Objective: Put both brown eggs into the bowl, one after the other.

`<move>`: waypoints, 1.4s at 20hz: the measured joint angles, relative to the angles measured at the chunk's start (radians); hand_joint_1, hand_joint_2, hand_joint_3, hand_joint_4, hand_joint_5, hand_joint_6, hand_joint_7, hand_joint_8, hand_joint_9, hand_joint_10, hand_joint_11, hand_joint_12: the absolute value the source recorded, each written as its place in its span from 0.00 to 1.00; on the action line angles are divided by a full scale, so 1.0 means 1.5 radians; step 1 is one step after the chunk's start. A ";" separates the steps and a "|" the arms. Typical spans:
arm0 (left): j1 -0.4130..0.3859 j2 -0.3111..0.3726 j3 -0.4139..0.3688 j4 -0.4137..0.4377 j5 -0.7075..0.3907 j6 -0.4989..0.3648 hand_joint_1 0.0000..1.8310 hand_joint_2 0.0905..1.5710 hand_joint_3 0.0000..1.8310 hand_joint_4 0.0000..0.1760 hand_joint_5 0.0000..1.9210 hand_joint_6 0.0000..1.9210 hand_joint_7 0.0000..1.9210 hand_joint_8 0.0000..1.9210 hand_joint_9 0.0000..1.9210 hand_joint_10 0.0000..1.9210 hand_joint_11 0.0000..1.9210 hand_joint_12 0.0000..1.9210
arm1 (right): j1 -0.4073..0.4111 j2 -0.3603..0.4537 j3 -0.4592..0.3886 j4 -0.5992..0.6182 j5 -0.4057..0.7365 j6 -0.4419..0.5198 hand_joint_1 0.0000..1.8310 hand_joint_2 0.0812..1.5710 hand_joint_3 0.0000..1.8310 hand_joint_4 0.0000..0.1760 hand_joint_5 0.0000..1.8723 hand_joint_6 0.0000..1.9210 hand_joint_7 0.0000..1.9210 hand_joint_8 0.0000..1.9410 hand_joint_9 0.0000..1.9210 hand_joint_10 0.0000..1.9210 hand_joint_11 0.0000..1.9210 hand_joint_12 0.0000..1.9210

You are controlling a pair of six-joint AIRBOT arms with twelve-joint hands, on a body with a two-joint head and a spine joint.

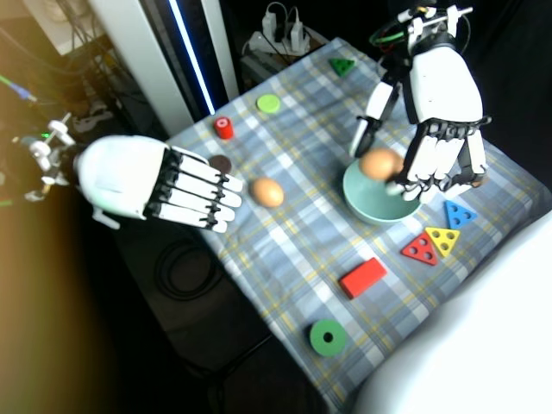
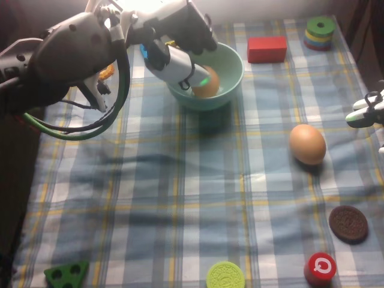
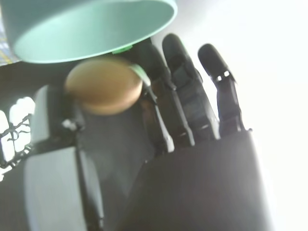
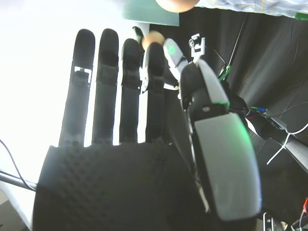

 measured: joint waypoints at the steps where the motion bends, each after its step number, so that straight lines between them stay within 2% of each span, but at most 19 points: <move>1: 0.004 0.000 -0.001 0.000 0.002 0.000 0.53 0.66 0.00 0.34 0.42 0.00 0.46 0.00 0.41 0.00 0.08 0.56 | 0.000 0.000 0.000 -0.001 -0.001 0.000 0.42 0.84 0.00 0.00 0.40 0.00 0.39 0.00 0.39 0.00 0.23 0.38; 4: 0.011 0.001 -0.008 -0.001 0.006 0.000 0.53 0.64 0.00 0.41 0.41 0.00 0.46 0.00 0.43 0.01 0.06 0.63 | 0.000 0.000 0.000 -0.001 0.000 0.001 0.42 0.84 0.00 0.00 0.40 0.00 0.40 0.00 0.40 0.00 0.24 0.36; 5: 0.012 0.003 -0.010 0.000 0.007 0.000 0.55 0.62 0.00 0.31 0.42 0.00 0.47 0.00 0.44 0.01 0.09 0.63 | 0.000 0.000 0.000 0.000 -0.001 0.002 0.42 0.85 0.00 0.00 0.40 0.00 0.40 0.00 0.40 0.00 0.24 0.35; 8: 0.013 0.014 -0.023 -0.001 -0.004 0.000 0.53 0.65 0.00 0.25 0.34 0.00 0.38 0.00 0.37 0.00 0.04 0.58 | 0.000 0.000 0.000 0.001 -0.001 0.002 0.42 0.85 0.00 0.00 0.39 0.00 0.39 0.00 0.40 0.00 0.25 0.35; 9: 0.016 0.022 -0.035 -0.002 -0.014 0.001 0.50 0.65 0.00 0.48 0.26 0.00 0.31 0.00 0.32 0.00 0.02 0.51 | 0.000 0.000 0.000 0.001 -0.001 0.002 0.41 0.84 0.00 0.00 0.38 0.00 0.38 0.00 0.38 0.00 0.24 0.35; 10: 0.022 0.033 -0.054 0.006 -0.033 -0.004 0.48 0.64 0.00 0.58 0.20 0.00 0.24 0.00 0.28 0.00 0.00 0.45 | 0.000 0.000 0.000 0.000 0.000 0.002 0.40 0.83 0.00 0.00 0.37 0.00 0.38 0.00 0.37 0.00 0.23 0.34; 11: 0.030 0.044 -0.071 0.021 -0.047 -0.026 0.46 0.62 0.00 0.79 0.13 0.00 0.15 0.00 0.19 0.00 0.00 0.34 | 0.000 0.000 0.000 0.000 -0.001 0.003 0.39 0.82 0.00 0.00 0.36 0.00 0.37 0.00 0.35 0.00 0.21 0.33; 12: 0.037 0.055 -0.086 0.035 -0.061 -0.051 0.41 0.58 0.00 0.96 0.09 0.00 0.09 0.00 0.14 0.00 0.00 0.34 | 0.003 -0.001 0.000 0.000 -0.002 0.003 0.42 0.81 0.00 0.00 0.33 0.00 0.34 0.00 0.32 0.00 0.17 0.32; 13: 0.044 0.071 -0.106 0.060 -0.084 -0.094 0.30 0.60 0.00 0.99 0.09 0.00 0.08 0.00 0.13 0.00 0.00 0.35 | 0.006 -0.002 0.000 0.002 -0.002 0.003 0.43 0.80 0.00 0.00 0.31 0.00 0.32 0.00 0.31 0.00 0.17 0.32; 14: 0.047 0.087 -0.125 0.088 -0.112 -0.138 0.21 0.61 0.00 1.00 0.05 0.00 0.07 0.00 0.13 0.00 0.00 0.39 | 0.010 -0.003 0.002 -0.001 0.000 0.003 0.44 0.77 0.00 0.00 0.29 0.00 0.30 0.00 0.29 0.00 0.17 0.30; 16: 0.062 0.124 -0.162 0.132 -0.190 -0.217 0.28 0.58 0.00 0.99 0.05 0.00 0.07 0.00 0.11 0.00 0.00 0.37 | 0.017 -0.007 0.008 -0.002 0.000 0.003 0.46 0.73 0.00 0.00 0.28 0.00 0.28 0.00 0.26 0.00 0.13 0.30; 17: 0.080 0.150 -0.188 0.150 -0.238 -0.254 0.38 0.54 0.00 1.00 0.06 0.00 0.06 0.00 0.08 0.00 0.00 0.29 | 0.028 -0.012 0.014 -0.005 -0.006 0.003 0.48 0.70 0.00 0.00 0.29 0.00 0.28 0.00 0.26 0.00 0.13 0.30; 18: 0.099 0.174 -0.213 0.164 -0.276 -0.273 0.39 0.53 0.00 1.00 0.06 0.00 0.07 0.00 0.07 0.00 0.00 0.21 | 0.044 -0.017 0.019 -0.014 -0.021 0.003 0.51 0.68 0.00 0.00 0.29 0.00 0.27 0.00 0.26 0.00 0.12 0.30; 20: 0.165 0.227 -0.276 0.190 -0.344 -0.301 0.48 0.50 0.00 1.00 0.05 0.00 0.06 0.00 0.10 0.00 0.00 0.32 | 0.090 -0.031 0.034 -0.049 -0.051 0.003 0.53 0.65 0.00 0.00 0.31 0.00 0.28 0.00 0.28 0.00 0.17 0.30; 22: 0.208 0.249 -0.314 0.196 -0.381 -0.310 0.52 0.50 0.00 1.00 0.06 0.00 0.06 0.00 0.10 0.00 0.00 0.33 | 0.119 -0.045 0.042 -0.081 -0.077 0.006 0.54 0.63 0.00 0.00 0.33 0.00 0.27 0.00 0.29 0.00 0.15 0.38; 24: 0.237 0.262 -0.339 0.204 -0.425 -0.330 0.53 0.50 0.00 1.00 0.05 0.00 0.08 0.01 0.12 0.01 0.00 0.32 | 0.133 -0.054 0.055 -0.122 -0.104 0.029 0.49 0.63 0.00 0.25 0.29 0.00 0.27 0.00 0.29 0.00 0.15 0.44; 25: 0.247 0.267 -0.341 0.210 -0.451 -0.348 0.53 0.50 0.00 0.97 0.05 0.00 0.09 0.00 0.12 0.01 0.00 0.34 | 0.141 -0.057 0.062 -0.137 -0.121 0.037 0.47 0.63 0.00 0.24 0.27 0.00 0.27 0.00 0.30 0.01 0.16 0.45; 26: 0.259 0.270 -0.341 0.206 -0.468 -0.362 0.50 0.53 0.00 0.92 0.05 0.00 0.09 0.00 0.13 0.00 0.00 0.32 | 0.153 -0.062 0.070 -0.149 -0.142 0.043 0.46 0.64 0.00 0.49 0.24 0.00 0.26 0.00 0.30 0.00 0.14 0.50; 28: 0.282 0.282 -0.351 0.184 -0.494 -0.371 0.47 0.55 0.00 0.82 0.06 0.00 0.10 0.00 0.14 0.00 0.00 0.30 | 0.175 -0.072 0.082 -0.171 -0.174 0.052 0.55 0.61 0.00 0.55 0.27 0.00 0.26 0.00 0.32 0.00 0.18 0.52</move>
